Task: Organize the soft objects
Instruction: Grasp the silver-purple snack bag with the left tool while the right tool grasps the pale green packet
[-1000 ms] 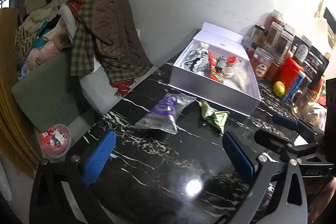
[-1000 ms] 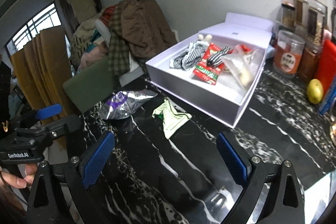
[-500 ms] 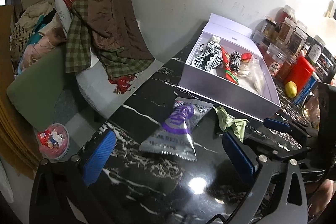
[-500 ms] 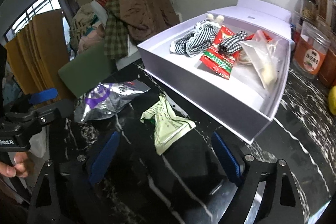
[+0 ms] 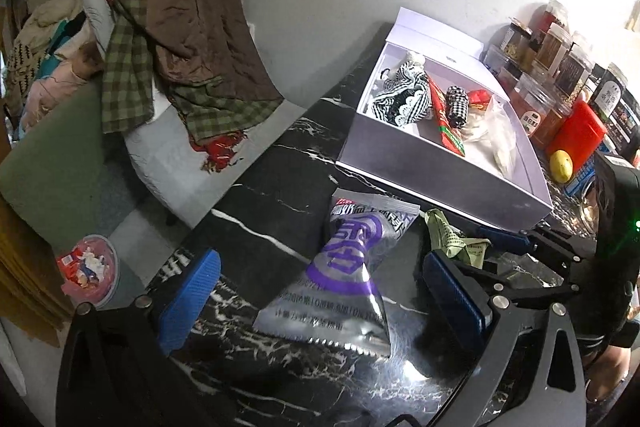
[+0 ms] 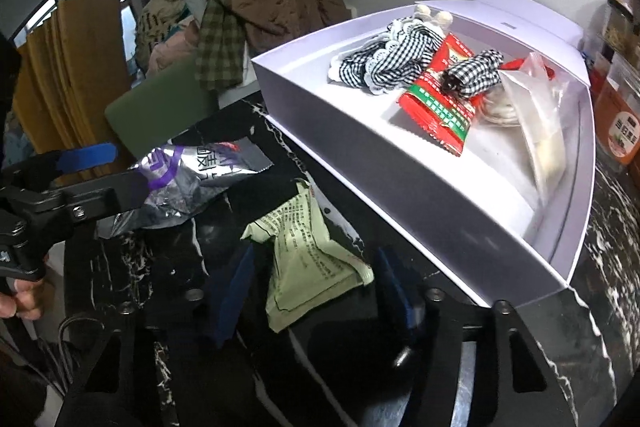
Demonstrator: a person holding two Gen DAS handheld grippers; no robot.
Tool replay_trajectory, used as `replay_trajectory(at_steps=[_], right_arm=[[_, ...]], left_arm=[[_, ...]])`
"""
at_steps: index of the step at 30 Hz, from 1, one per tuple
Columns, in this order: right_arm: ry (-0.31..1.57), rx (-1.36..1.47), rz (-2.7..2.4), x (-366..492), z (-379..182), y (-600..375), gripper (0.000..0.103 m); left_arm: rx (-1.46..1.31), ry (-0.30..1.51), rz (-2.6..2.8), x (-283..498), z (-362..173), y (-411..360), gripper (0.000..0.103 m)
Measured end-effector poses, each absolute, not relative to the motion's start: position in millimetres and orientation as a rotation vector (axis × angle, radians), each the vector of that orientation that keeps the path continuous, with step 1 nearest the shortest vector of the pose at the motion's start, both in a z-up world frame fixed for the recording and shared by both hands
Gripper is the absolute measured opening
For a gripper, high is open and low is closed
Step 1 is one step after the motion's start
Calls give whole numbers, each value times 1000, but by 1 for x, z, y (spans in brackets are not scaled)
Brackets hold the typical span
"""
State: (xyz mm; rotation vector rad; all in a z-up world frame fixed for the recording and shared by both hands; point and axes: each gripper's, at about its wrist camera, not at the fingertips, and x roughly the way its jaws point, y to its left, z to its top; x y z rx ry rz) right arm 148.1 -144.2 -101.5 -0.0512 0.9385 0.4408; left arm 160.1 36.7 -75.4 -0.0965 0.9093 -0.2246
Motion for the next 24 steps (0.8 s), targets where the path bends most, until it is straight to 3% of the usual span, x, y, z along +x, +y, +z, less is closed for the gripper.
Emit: replay_trajectory(at_steps=[1, 10, 13, 14, 17, 24], right_arm=[[939, -54, 440, 148, -101, -144, 48], [946, -55, 430, 141, -99, -153, 44], [950, -43, 419, 138, -98, -160, 44], [949, -34, 412, 136, -99, -164, 44], [956, -16, 387, 131, -98, -173, 44], [963, 18, 335, 113, -97, -191, 44]], left_arm=[[-95, 913, -228, 162, -76, 36, 103], [-69, 976, -271, 177, -91, 26, 100], [-61, 989, -280, 178, -96, 23, 84], [-58, 1006, -281, 179, -100, 22, 71], [-34, 1004, -291, 176, -101, 16, 51], [11, 995, -334, 158, -98, -2, 47]])
